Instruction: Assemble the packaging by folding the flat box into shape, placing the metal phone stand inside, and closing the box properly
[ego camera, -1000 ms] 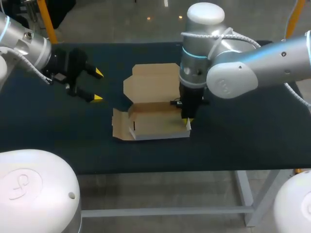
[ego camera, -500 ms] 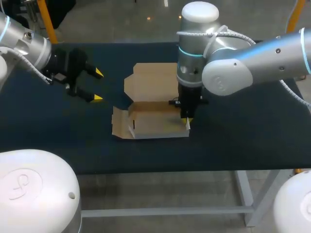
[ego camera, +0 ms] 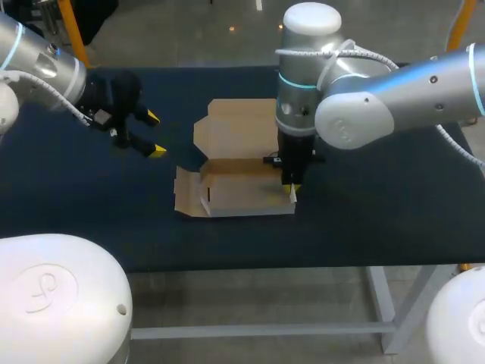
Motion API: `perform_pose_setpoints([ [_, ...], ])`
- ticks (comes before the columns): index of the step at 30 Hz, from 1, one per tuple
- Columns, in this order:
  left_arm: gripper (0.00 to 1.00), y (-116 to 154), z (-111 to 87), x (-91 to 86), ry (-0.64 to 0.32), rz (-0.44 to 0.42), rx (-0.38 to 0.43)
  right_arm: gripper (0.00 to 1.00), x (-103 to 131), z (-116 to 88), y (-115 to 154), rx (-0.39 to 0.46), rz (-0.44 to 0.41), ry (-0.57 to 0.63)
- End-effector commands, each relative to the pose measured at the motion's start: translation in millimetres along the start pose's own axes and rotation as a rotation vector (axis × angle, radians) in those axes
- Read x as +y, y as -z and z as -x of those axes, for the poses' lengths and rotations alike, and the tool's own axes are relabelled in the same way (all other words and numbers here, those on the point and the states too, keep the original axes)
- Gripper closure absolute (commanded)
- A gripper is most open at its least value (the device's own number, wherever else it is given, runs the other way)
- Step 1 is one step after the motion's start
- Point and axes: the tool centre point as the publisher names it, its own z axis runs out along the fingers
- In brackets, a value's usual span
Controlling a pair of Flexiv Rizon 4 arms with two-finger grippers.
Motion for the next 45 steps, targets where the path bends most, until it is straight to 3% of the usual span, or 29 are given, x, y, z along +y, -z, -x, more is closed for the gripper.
perform_pose_setpoints([
  [1,0.00,0,-18.9,5.4,0.577,0.128,-0.079,1.00,3,-1,-2,-0.004,-0.007,0.001],
  [8,0.00,-10,-38.3,26.0,0.929,0.095,-0.086,1.00,3,-1,-2,-0.004,-0.007,0.001],
  [14,0.00,-26,-43.5,32.1,1.111,0.045,-0.059,1.00,3,-1,-2,-0.004,-0.007,0.001],
  [19,0.00,-39,-44.8,34.2,1.238,0.004,0.011,1.00,3,-1,-2,-0.004,-0.007,0.001],
  [33,0.00,-45,-37.2,40.4,1.241,0.029,0.033,1.00,3,-1,-2,-0.004,-0.007,0.001],
  [45,0.04,-86,-33.2,51.3,1.093,0.054,0.120,1.00,3,-1,-2,-0.004,-0.007,0.001],
])
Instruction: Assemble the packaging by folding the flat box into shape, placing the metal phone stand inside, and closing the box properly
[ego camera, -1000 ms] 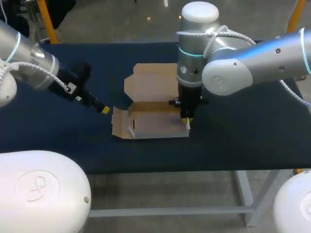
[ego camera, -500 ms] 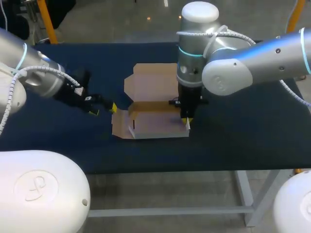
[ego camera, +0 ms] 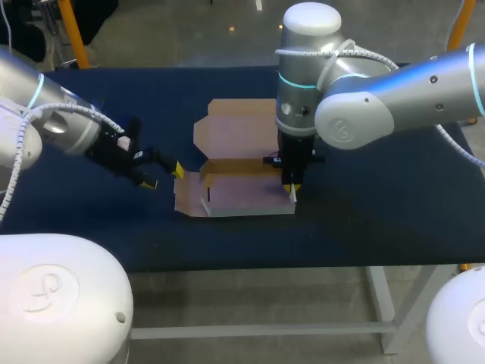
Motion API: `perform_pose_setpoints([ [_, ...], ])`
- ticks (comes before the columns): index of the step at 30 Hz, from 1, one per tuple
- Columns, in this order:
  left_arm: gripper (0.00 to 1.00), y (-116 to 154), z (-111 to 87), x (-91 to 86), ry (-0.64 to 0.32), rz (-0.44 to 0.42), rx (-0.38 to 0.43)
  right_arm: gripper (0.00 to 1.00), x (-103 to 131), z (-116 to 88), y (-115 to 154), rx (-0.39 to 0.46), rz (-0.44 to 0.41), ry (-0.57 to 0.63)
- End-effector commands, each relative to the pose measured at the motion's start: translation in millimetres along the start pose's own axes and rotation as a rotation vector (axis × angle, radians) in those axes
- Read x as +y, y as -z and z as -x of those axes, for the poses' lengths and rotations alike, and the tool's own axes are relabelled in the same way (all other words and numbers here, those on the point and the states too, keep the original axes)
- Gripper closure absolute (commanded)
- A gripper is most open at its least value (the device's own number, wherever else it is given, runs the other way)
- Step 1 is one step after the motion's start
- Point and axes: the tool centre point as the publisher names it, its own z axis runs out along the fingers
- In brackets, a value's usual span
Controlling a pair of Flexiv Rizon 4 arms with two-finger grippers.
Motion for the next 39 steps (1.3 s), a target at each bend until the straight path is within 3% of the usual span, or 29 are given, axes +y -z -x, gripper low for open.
perform_pose_setpoints([
  [1,0.04,-21,7.0,-8.9,-0.026,0.025,0.013,1.00,3,-1,-2,-0.004,-0.007,0.001],
  [10,0.09,-45,20.2,-12.3,-0.056,0.063,0.025,1.00,3,-1,-2,-0.004,-0.007,0.001],
  [12,0.22,-50,22.0,-11.9,-0.058,0.071,0.030,1.00,3,-1,-2,-0.004,-0.007,0.001],
  [16,0.36,-59,25.0,-10.7,-0.058,0.076,0.034,1.00,3,-1,-2,-0.004,-0.007,0.001],
  [24,0.54,-74,28.1,-10.2,-0.035,0.083,0.017,1.00,3,-1,-2,-0.004,-0.007,0.001],
  [28,1.00,-76,28.0,-9.6,-0.012,0.073,-0.015,1.00,3,-1,-2,-0.004,-0.007,0.001],
  [39,1.00,-71,9.2,-15.1,0.028,0.051,-0.216,1.00,3,-1,-2,-0.004,-0.007,0.001],
])
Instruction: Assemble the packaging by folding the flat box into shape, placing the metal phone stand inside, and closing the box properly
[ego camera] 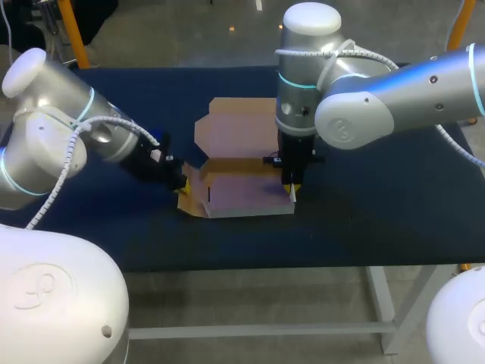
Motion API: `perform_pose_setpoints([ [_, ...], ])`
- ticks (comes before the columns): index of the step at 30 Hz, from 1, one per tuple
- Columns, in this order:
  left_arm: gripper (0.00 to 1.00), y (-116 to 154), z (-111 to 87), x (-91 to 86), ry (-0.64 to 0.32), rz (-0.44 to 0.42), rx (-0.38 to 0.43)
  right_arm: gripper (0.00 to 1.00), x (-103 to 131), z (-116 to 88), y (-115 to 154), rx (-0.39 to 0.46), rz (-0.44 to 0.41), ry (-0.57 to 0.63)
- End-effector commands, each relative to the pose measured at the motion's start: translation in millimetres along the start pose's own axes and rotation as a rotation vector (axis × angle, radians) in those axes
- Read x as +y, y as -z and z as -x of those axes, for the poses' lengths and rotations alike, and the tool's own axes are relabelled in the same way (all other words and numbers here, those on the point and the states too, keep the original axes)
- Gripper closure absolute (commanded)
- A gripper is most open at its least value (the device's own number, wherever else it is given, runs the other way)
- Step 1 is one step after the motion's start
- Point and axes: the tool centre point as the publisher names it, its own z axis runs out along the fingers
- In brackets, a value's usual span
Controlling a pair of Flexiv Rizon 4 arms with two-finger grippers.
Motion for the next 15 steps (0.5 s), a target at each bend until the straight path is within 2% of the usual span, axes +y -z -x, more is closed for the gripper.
perform_pose_setpoints([
  [1,1.00,5,-13.9,-0.2,0.010,0.005,-0.122,1.00,2,-1,-2,-0.004,-0.007,0.001],
  [10,1.00,2,-21.4,-6.3,0.055,0.008,-0.307,1.00,2,-1,-2,-0.004,-0.007,0.001],
  [15,1.00,0,-26.1,-10.3,0.072,0.009,-0.374,1.00,2,-1,-2,-0.004,-0.007,0.001],
])
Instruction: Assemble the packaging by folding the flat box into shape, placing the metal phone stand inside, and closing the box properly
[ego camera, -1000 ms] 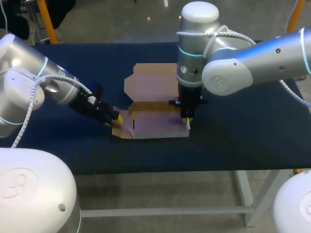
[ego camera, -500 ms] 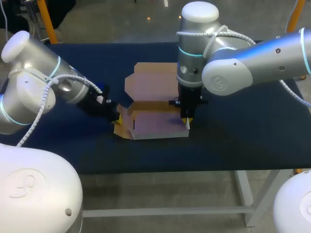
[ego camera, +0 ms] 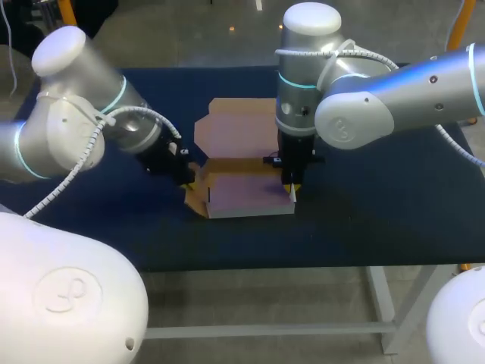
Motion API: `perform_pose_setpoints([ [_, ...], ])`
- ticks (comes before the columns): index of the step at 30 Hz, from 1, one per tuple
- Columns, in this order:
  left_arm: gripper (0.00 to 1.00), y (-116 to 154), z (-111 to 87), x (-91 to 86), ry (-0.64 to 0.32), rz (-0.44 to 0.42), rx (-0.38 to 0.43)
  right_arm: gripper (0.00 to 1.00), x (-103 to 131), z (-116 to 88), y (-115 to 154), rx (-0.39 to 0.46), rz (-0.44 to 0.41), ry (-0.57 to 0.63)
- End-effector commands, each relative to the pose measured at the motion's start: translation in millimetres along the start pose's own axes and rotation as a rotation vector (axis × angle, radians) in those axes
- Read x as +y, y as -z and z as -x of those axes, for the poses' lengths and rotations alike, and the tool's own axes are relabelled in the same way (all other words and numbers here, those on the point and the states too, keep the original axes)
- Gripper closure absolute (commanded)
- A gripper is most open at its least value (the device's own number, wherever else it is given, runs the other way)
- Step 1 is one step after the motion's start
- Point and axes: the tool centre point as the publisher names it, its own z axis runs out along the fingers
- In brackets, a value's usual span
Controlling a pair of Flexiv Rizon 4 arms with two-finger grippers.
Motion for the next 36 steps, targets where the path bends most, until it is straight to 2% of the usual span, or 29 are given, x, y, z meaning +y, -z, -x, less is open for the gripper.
perform_pose_setpoints([
  [1,1.00,-3,-9.0,-4.7,0.010,0.008,-0.213,1.00,2,-1,-2,-0.003,-0.008,0.001],
  [11,1.00,-8,-18.9,-8.7,0.039,0.033,-0.307,1.00,2,-1,-2,-0.003,-0.008,0.001],
  [19,0.98,-10,-32.1,-8.8,0.035,0.043,-0.324,1.00,2,-1,-2,-0.003,-0.008,0.001],
  [21,0.92,-11,-33.7,-8.9,0.033,0.047,-0.328,1.00,2,-1,-2,-0.003,-0.008,0.001],
  [24,0.73,-11,-34.8,-8.8,0.032,0.048,-0.335,1.00,2,-1,-2,-0.003,-0.008,0.001],
  [27,0.59,-6,-32.5,-7.7,0.037,0.042,-0.338,1.00,2,-1,-2,-0.003,-0.008,0.001],
  [30,0.52,2,-27.6,-5.1,0.048,0.023,-0.328,1.00,2,-1,-2,-0.003,-0.008,0.001],
  [36,0.45,26,-6.1,1.5,0.091,-0.024,-0.264,1.00,2,-1,-2,-0.003,-0.008,0.001],
])
